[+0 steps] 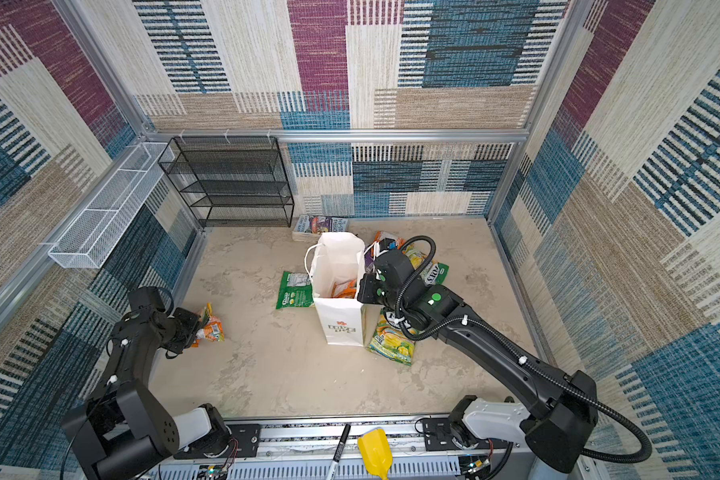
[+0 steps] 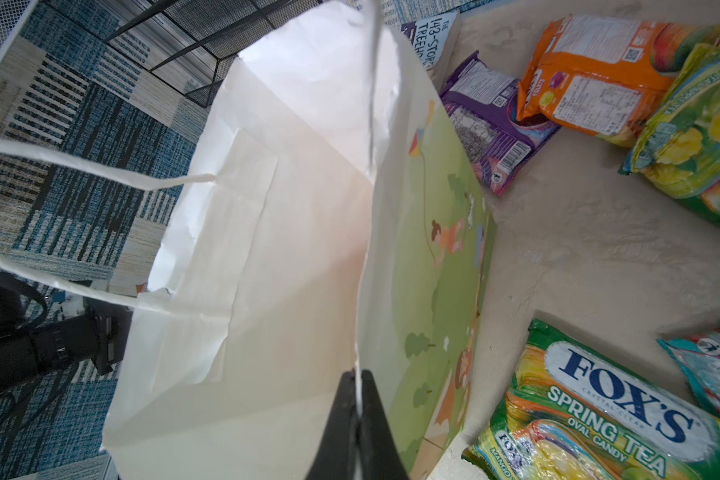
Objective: Place the snacks into the paper bag
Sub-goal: 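Lift the orange snack bag with the left gripper and carry it over the paper bag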
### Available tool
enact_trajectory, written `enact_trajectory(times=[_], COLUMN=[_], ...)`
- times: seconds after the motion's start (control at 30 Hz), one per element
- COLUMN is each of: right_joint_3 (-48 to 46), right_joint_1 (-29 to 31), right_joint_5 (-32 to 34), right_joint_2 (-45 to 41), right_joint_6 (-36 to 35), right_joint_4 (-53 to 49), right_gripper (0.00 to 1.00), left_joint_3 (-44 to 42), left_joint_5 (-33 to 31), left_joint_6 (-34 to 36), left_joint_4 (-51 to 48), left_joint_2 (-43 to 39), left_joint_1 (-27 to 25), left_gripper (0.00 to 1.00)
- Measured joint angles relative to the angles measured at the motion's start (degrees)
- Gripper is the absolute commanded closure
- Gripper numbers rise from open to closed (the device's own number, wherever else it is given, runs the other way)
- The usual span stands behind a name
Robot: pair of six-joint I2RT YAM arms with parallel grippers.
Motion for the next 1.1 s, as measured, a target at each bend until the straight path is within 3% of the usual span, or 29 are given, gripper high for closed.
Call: enact_trajectory(times=[0.23,0.57,0.8,1.1], right_joint_3=[0.96,1.22,1.42,1.81], right_joint_1=[0.02,0.04,0.04,0.04], right_joint_5=[0.0,0.02,0.0,-0.02], right_joint_2=[0.33,1.03,1.31,1.64], right_joint_6=[0.2,0.2,0.37,0.37], right_joint_4=[-0.66,-0.63,-0.63,-0.66], right_gripper=[1.0,1.0,1.0,1.0], left_joint_3=[10.01,31.76,43.91,50.21], left_joint_5=[3.5,5.16,-0.04,-8.57], left_joint_6=[0.52,-1.16,-4.02,-5.84], left_joint_4=[-5.46,-8.48,-8.55,-4.11], left_joint_2=[-7.32,-8.15,-3.96,7.1], left_joint_1=[-8.26,-28.98,-46.69,-69.07], left_gripper=[0.75,0.79,0.79,0.79])
